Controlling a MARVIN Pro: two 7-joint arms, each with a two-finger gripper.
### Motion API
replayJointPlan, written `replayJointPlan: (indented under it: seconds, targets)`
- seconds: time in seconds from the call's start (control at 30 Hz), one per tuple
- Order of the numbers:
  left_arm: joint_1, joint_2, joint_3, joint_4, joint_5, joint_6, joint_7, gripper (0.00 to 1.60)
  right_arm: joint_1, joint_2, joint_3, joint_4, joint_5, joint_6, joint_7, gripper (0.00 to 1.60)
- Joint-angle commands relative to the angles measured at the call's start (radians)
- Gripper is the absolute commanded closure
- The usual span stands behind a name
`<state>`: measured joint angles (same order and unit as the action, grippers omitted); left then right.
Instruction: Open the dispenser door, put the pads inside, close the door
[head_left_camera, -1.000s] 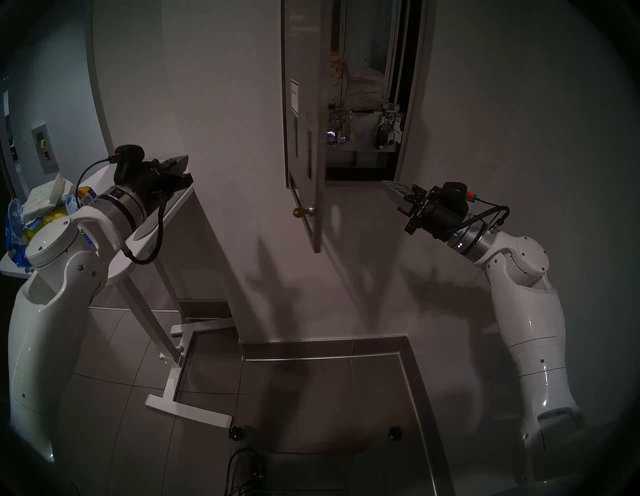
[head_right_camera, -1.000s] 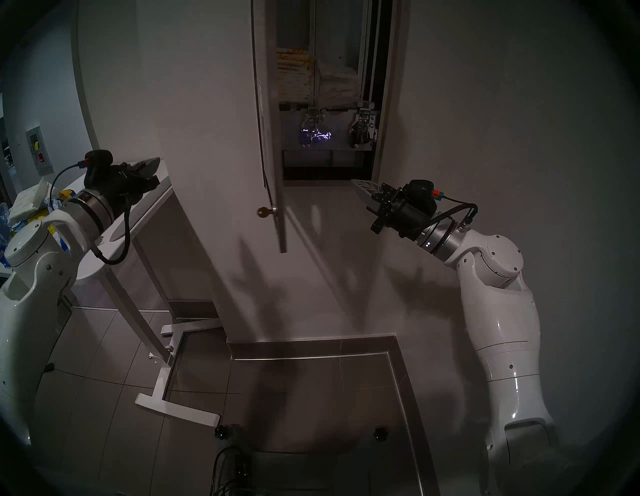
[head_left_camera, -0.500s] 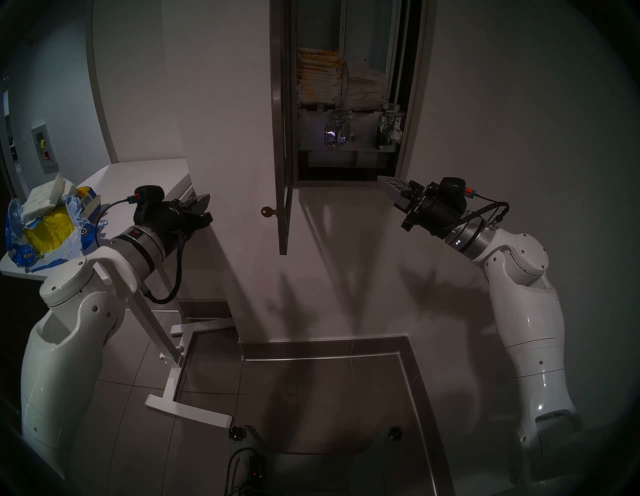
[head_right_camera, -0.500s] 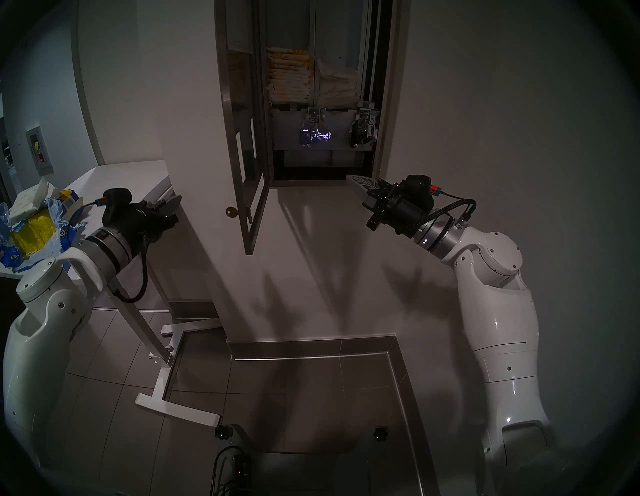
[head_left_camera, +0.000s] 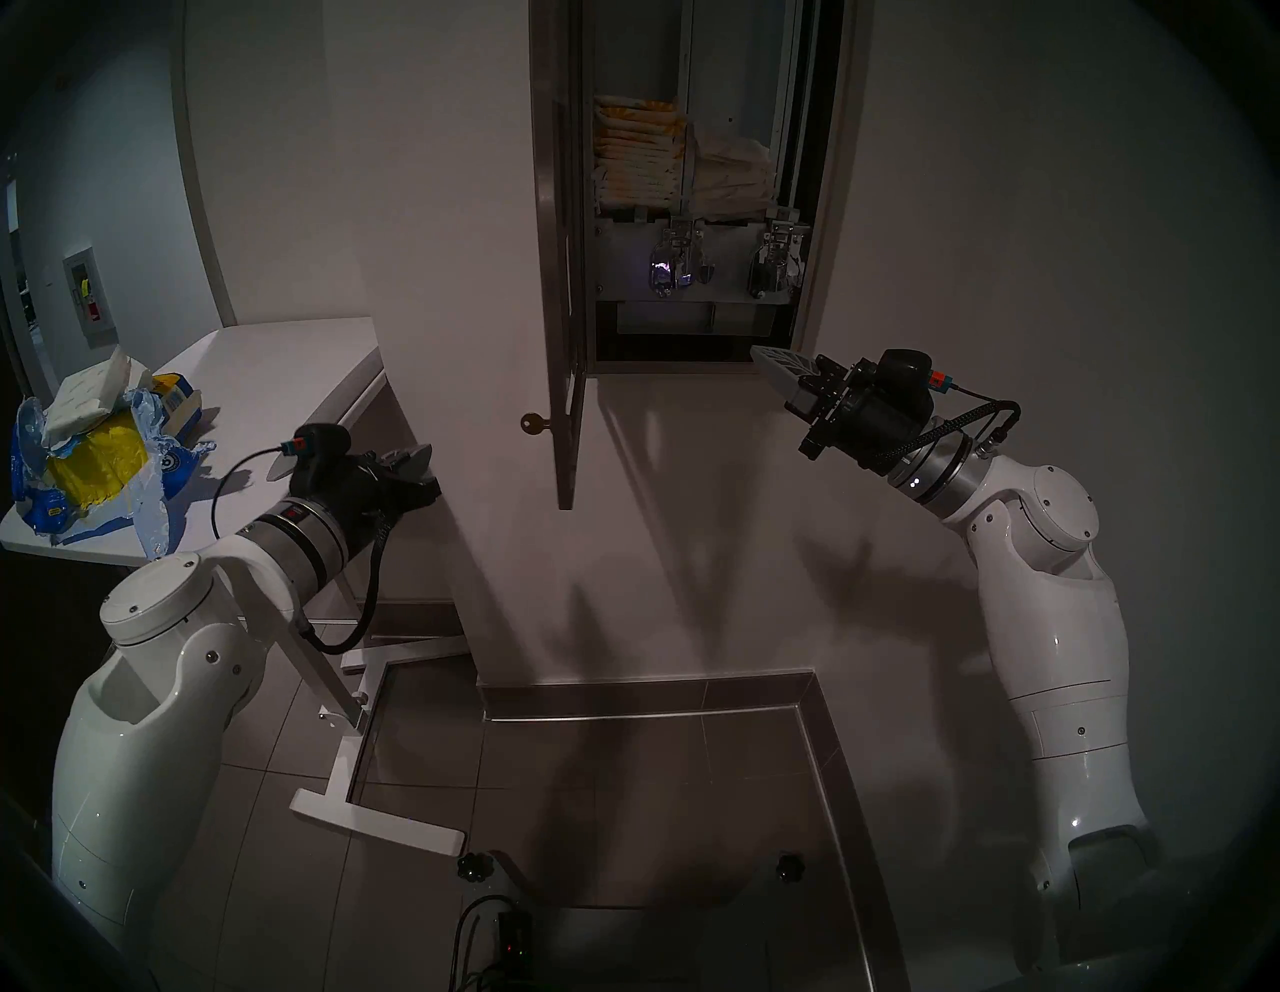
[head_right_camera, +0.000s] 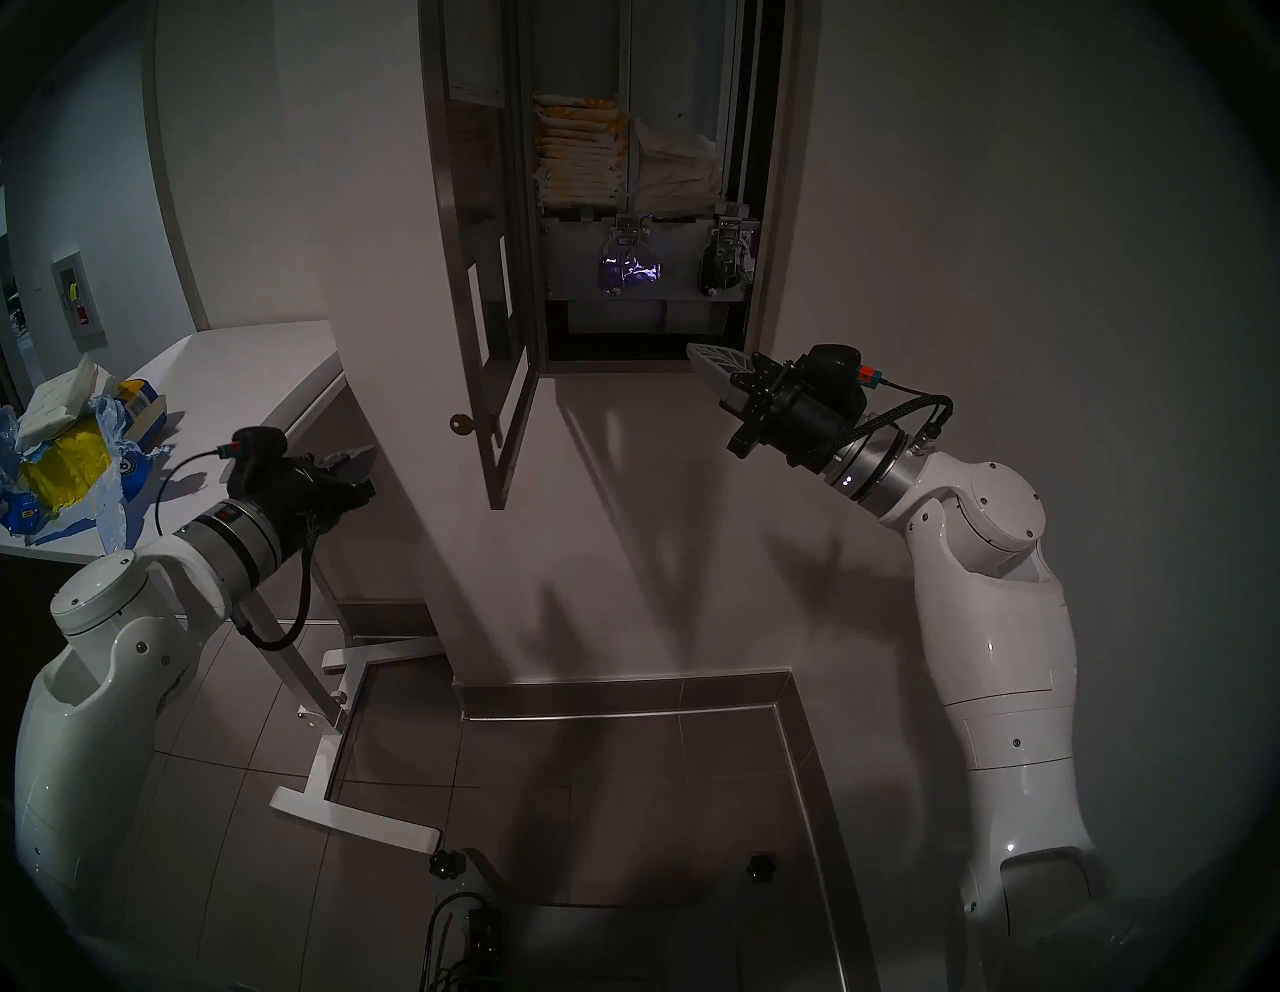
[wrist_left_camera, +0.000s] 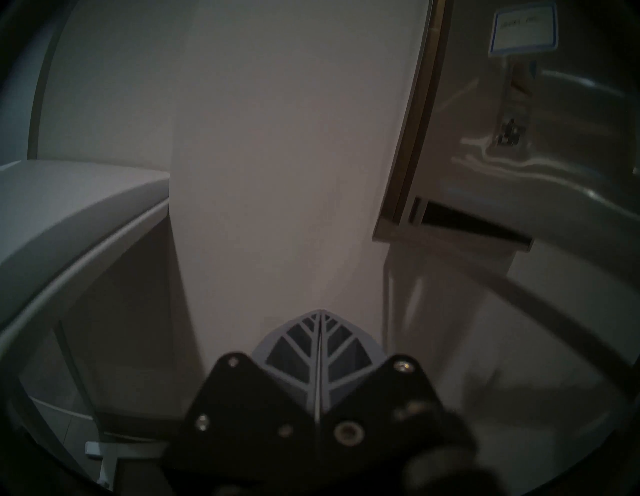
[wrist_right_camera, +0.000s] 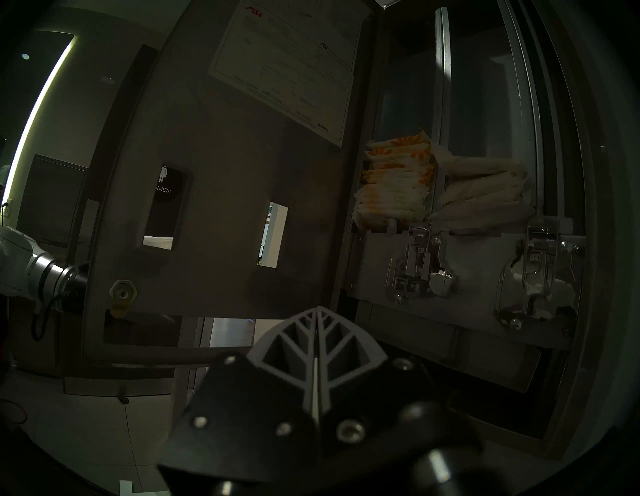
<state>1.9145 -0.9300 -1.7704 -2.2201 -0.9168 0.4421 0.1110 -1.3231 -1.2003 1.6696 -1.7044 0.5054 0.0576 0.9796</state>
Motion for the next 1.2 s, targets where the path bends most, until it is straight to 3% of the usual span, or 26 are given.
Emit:
replayJointPlan:
  seconds: [0.0, 0.17, 0.2, 0.33, 0.37, 0.4, 0.43, 1.17]
  targets:
    - [-0.008, 0.008, 0.031, 0.021, 0.025, 0.005, 0.016, 1.60, 0.094, -0.016, -0.021, -0.037, 0.001, -0.007, -0.009, 1.60]
    - [-0.006, 0.008, 0.054, 0.044, 0.034, 0.018, 0.026, 1.60, 0.165, -0.029, -0.035, -0.045, 0.004, -0.012, -0.032, 1.60]
    - [-0.007, 0.008, 0.058, 0.047, 0.035, 0.020, 0.028, 1.60, 0.142, -0.030, -0.029, -0.075, 0.007, -0.012, -0.051, 1.60]
    - [-0.008, 0.006, 0.071, 0.061, 0.038, 0.014, 0.029, 1.60, 0.191, -0.038, -0.045, -0.079, 0.002, -0.011, -0.067, 1.60]
    - [-0.009, 0.010, 0.073, 0.063, 0.043, 0.012, 0.029, 1.60, 0.173, -0.041, -0.042, -0.099, 0.002, -0.011, -0.081, 1.60]
    - [-0.008, 0.011, 0.075, 0.064, 0.046, 0.009, 0.028, 1.60, 0.253, -0.042, -0.065, -0.052, -0.006, -0.006, -0.067, 1.60]
    - [-0.009, 0.011, 0.076, 0.064, 0.047, 0.009, 0.029, 0.90, 0.212, -0.046, -0.057, -0.089, -0.004, -0.009, -0.088, 1.60]
    - [-0.011, 0.011, 0.079, 0.072, 0.066, 0.005, 0.012, 0.90, 0.375, -0.137, -0.188, -0.071, -0.061, 0.001, -0.139, 1.60]
